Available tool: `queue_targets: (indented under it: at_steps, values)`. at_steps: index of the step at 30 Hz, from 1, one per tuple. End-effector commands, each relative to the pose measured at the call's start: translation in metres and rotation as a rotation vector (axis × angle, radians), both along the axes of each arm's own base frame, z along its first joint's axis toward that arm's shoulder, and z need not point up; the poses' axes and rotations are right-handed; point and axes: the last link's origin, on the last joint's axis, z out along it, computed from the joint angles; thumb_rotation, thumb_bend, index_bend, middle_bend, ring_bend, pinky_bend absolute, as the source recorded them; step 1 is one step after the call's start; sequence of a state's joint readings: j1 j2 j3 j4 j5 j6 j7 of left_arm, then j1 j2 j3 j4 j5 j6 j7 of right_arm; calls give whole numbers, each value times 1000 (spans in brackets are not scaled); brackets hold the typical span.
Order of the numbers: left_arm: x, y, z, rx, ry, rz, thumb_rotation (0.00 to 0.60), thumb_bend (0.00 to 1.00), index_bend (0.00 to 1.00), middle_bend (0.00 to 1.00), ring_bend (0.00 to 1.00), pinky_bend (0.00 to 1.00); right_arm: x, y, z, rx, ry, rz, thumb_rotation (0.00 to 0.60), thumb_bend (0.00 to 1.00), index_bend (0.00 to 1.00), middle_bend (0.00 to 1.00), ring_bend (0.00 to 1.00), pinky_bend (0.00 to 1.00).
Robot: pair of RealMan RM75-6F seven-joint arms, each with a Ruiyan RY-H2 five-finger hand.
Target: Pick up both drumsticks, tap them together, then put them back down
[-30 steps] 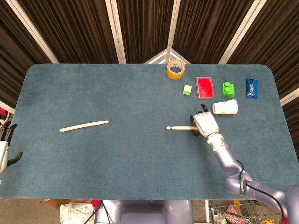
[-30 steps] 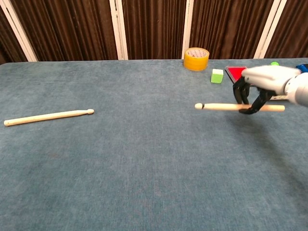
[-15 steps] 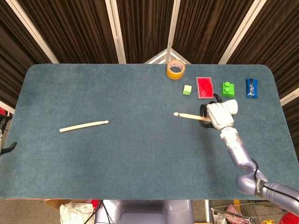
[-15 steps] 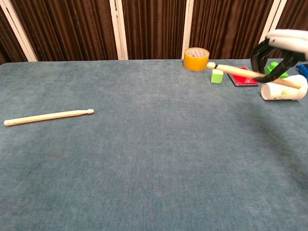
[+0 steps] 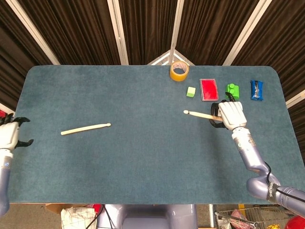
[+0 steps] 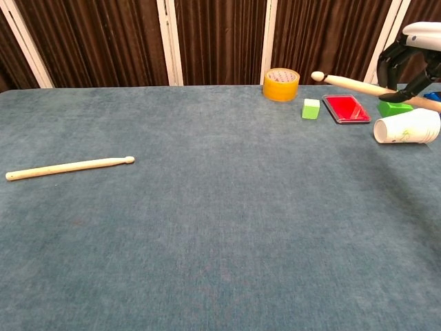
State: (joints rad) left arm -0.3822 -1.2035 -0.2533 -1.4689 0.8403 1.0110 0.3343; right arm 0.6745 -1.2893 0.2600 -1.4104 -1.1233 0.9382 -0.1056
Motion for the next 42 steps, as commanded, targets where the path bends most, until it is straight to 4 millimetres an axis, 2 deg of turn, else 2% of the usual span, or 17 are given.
queue_targets:
  at_steps: [1, 8, 17, 25, 42]
  values:
    - [32, 24, -24, -54, -22, -5, 600, 369, 296, 248, 0, 0, 0, 0, 1, -1, 1, 2, 600, 381, 658, 589, 390, 71]
    - [58, 45, -46, -72, -27, 7, 600, 380, 326, 289, 0, 0, -2, 1, 3, -6, 1, -3, 600, 382, 658, 589, 390, 71]
    - [74, 64, -85, -138, -33, 42, 600, 406, 377, 316, 0, 0, -11, 0, 14, -32, 10, -22, 600, 382, 658, 589, 392, 71]
    - [77, 66, -112, -158, -8, 40, 600, 407, 390, 372, 0, 0, -17, 1, 21, -50, 18, -39, 600, 381, 657, 590, 394, 71]
    - [88, 65, -146, -208, 75, 13, 600, 410, 393, 397, 0, 0, -24, 0, 28, -67, 31, -51, 600, 382, 661, 594, 398, 71]
